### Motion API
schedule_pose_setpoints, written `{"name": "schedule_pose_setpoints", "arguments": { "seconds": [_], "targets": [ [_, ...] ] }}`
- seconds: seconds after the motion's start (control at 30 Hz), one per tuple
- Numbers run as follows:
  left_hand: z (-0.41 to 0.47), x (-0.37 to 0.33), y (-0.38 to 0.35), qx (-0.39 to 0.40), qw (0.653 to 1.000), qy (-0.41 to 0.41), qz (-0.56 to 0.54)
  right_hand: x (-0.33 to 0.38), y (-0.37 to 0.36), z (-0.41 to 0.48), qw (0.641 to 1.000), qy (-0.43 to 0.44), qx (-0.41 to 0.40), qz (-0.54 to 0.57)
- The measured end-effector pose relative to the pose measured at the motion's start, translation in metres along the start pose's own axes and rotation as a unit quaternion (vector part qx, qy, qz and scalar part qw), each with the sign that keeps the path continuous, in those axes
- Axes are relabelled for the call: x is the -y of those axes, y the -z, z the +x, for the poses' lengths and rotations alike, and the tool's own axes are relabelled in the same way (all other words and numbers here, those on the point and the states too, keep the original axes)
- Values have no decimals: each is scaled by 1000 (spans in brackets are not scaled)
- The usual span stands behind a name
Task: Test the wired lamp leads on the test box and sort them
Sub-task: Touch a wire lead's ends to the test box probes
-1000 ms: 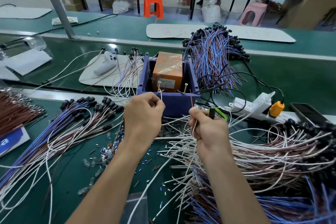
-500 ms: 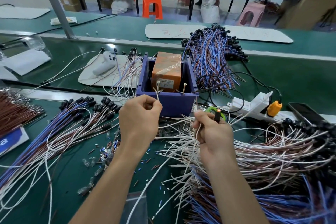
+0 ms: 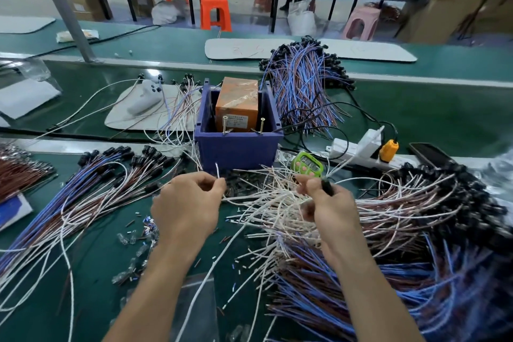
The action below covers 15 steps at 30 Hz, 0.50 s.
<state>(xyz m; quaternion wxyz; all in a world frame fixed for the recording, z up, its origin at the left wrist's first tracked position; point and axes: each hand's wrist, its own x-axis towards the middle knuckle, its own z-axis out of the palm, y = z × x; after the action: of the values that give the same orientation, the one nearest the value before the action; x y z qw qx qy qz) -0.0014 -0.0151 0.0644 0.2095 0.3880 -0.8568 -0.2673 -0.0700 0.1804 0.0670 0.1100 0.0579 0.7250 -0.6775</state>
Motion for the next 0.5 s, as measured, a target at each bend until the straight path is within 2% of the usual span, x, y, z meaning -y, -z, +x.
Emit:
{"name": "schedule_pose_setpoints", "arguments": {
  "seconds": [0.07,0.17,0.27,0.33,0.43,0.5],
  "targets": [
    [-7,-1,0,11,999,-4,46,2,8,-5,997,34,-19,-74],
    [-20,-9,3,11,995,-14,101,6,15,-15,995,56,-42,-76],
    [-30,-25,12,-18,996,-91,10,7,21,-24,979,104,-53,-166],
    [-37,-43,18,42,981,-169,-86,10,25,-27,964,127,-63,-223],
    [-49,-72,19,117,944,-293,-96,15,30,-26,966,156,-48,-201],
    [-59,-88,15,128,931,-325,-108,18,37,-22,969,166,-50,-179]
  ]
}}
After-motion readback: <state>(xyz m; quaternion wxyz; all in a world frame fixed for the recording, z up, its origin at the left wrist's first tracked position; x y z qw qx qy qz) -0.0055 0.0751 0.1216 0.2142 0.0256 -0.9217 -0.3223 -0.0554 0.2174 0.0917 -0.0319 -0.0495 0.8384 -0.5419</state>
